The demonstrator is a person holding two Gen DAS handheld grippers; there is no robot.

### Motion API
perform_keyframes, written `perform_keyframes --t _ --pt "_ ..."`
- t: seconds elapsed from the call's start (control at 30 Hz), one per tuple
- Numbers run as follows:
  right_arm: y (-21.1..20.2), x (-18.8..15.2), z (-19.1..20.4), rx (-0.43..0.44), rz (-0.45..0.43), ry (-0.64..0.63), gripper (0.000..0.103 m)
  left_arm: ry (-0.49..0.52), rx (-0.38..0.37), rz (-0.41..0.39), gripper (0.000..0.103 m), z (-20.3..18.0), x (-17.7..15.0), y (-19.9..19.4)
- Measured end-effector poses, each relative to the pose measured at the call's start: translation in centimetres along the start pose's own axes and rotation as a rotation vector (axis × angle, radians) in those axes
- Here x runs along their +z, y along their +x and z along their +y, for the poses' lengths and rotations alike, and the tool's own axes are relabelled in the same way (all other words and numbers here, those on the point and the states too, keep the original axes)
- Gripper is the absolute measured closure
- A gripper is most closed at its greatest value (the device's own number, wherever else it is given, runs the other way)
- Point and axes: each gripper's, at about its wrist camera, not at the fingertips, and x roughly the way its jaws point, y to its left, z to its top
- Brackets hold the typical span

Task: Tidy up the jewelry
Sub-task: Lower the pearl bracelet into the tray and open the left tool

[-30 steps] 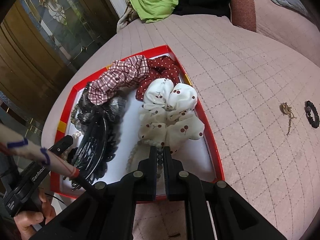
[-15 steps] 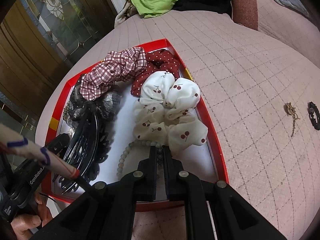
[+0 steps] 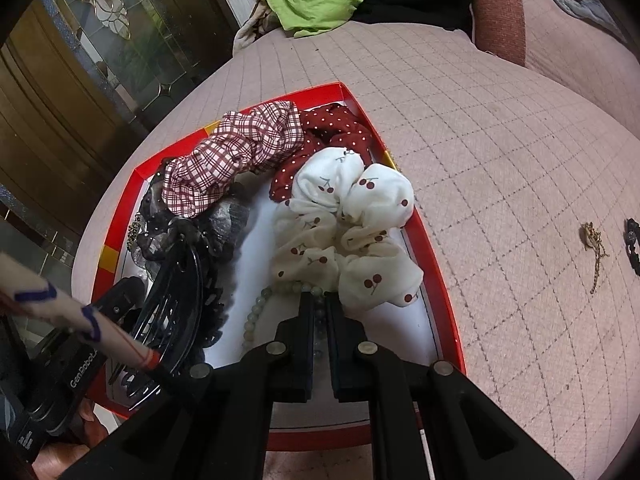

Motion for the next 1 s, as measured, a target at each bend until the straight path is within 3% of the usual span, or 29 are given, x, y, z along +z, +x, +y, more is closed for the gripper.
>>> perform_keyframes --t 0.33,0.47,1.0 --pt "-0.7 -0.6 0.0 0.024 -0.001 0.001 0.096 -0.001 0.006 0.001 0.092 -0.2 0.0 0.0" --pt "-1.3 -0.8 0.2 0.026 -0.009 -0.005 0.096 0.006 0.005 -0.001 0.074 -0.4 -0.2 -0.2" --pt "-1.7 -1.5 -0.4 0.033 0.003 0.01 0.095 0.026 0.026 0.005 0.066 -1.1 -0.6 -0.3"
